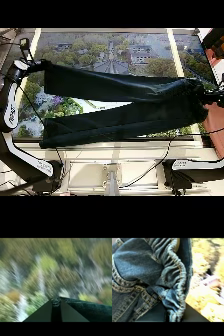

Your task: Fold the clothes and pants, and hang the long-sleeved shirts on hangers.

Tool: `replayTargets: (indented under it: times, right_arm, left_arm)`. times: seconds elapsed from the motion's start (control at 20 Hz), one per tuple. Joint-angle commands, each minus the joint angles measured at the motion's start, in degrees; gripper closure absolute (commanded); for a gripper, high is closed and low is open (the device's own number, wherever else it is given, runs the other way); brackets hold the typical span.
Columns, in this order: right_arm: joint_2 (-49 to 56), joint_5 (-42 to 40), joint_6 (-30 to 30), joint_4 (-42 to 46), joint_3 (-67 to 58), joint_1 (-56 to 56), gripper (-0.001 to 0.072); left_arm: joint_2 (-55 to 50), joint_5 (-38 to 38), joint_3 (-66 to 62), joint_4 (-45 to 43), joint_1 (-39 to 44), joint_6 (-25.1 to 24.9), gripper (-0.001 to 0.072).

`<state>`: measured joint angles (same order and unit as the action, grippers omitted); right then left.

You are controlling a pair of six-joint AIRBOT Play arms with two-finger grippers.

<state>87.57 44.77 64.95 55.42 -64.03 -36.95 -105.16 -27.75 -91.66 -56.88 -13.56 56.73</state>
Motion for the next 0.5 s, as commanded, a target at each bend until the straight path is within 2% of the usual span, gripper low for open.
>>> replayTargets:
  times: [0.0, 0.05, 0.2, 0.25, 0.45]
  right_arm:
    - [-0.02, -4.59, 0.11, 1.73, -0.02, 3.67, 0.0657]
    - [0.0, -5.62, 0.92, 2.91, -0.02, 4.31, 0.0658]
    - [0.28, -7.13, 10.12, 9.22, -0.44, 4.28, 0.0659]
    - [0.94, -5.42, 12.15, 11.41, -1.55, 4.15, 0.0659]
    - [6.36, 9.6, 12.63, 14.12, -9.66, 4.13, 0.0659]
  left_arm:
    - [0.96, 7.65, -0.13, -0.07, 0.04, -0.2, 0.0677]
    - [0.92, 7.76, -0.13, -0.09, 0.04, -0.22, 0.0678]
    - [0.87, 10.97, -0.13, -0.09, 0.02, -0.2, 0.0677]
    - [0.72, 12.33, -0.13, -0.09, 0.02, -0.2, 0.0678]
    - [-0.72, 10.6, -0.09, -0.09, 0.57, -0.22, 0.0677]
